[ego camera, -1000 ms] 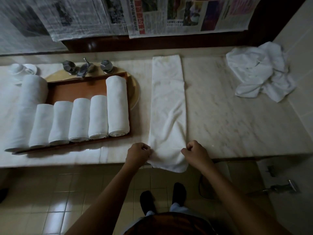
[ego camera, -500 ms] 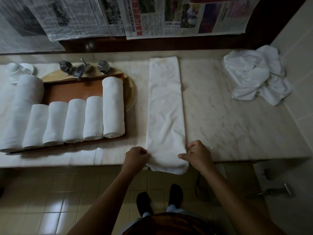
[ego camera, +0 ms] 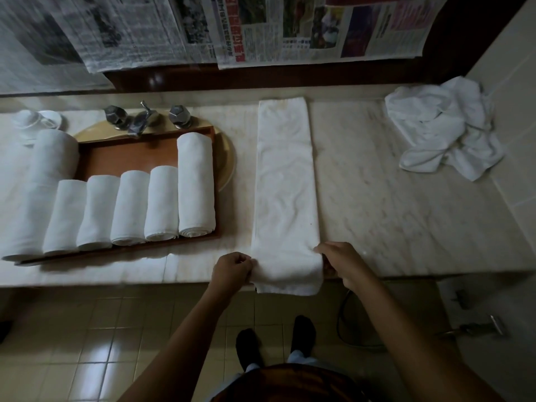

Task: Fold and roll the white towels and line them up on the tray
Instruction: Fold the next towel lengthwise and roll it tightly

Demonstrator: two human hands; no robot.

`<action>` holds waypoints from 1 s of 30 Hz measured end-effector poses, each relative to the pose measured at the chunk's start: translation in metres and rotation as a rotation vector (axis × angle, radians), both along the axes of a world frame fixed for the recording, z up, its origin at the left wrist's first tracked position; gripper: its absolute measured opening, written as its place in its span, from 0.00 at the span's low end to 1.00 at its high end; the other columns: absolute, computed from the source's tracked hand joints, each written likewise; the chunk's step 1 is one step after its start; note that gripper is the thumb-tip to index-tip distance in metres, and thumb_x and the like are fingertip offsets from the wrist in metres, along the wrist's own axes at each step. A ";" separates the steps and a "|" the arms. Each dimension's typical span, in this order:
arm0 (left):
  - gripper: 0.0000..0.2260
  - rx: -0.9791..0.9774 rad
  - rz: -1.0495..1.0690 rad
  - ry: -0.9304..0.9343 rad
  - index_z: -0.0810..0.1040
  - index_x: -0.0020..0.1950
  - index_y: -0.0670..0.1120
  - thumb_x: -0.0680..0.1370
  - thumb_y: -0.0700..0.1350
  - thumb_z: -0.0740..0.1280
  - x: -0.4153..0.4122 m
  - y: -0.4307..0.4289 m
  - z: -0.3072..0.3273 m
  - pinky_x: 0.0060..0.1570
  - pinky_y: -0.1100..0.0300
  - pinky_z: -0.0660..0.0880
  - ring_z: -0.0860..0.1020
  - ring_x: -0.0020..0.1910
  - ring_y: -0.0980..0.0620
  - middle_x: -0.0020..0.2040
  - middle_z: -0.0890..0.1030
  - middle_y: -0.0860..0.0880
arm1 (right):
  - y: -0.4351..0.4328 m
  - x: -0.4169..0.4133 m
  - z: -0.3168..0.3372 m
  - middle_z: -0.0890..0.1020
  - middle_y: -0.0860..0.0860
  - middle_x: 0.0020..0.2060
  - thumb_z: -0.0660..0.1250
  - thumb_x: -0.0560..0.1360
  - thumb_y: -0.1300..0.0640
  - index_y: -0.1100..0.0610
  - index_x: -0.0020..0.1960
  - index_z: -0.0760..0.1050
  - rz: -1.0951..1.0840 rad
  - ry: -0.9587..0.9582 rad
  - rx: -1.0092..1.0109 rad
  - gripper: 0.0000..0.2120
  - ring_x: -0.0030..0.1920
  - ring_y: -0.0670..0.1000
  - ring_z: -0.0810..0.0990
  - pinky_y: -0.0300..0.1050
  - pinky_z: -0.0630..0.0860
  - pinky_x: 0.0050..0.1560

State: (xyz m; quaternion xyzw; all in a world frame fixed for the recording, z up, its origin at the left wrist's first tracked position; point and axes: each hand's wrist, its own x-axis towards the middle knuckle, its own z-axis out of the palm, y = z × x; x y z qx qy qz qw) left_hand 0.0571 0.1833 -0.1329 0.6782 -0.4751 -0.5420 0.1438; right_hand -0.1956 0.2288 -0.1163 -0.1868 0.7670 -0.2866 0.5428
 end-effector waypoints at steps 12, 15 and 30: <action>0.03 -0.109 -0.049 -0.204 0.84 0.46 0.47 0.79 0.45 0.73 0.000 0.004 -0.004 0.38 0.55 0.84 0.84 0.34 0.55 0.41 0.85 0.50 | 0.003 -0.004 -0.024 0.83 0.52 0.57 0.75 0.76 0.54 0.54 0.66 0.76 0.064 0.124 -0.098 0.20 0.55 0.56 0.83 0.58 0.85 0.49; 0.03 -0.090 -0.068 -0.216 0.84 0.45 0.48 0.78 0.45 0.74 -0.002 0.003 -0.005 0.35 0.57 0.83 0.84 0.30 0.55 0.40 0.85 0.50 | 0.007 -0.007 -0.031 0.84 0.52 0.57 0.78 0.71 0.52 0.55 0.65 0.78 0.072 0.217 -0.096 0.25 0.53 0.55 0.84 0.59 0.85 0.50; 0.08 0.015 -0.019 -0.094 0.83 0.44 0.41 0.80 0.44 0.74 -0.015 -0.021 0.002 0.31 0.62 0.77 0.81 0.29 0.53 0.33 0.84 0.46 | -0.009 -0.008 -0.018 0.86 0.50 0.47 0.72 0.75 0.49 0.53 0.54 0.83 0.144 0.447 -0.066 0.11 0.49 0.54 0.83 0.52 0.82 0.53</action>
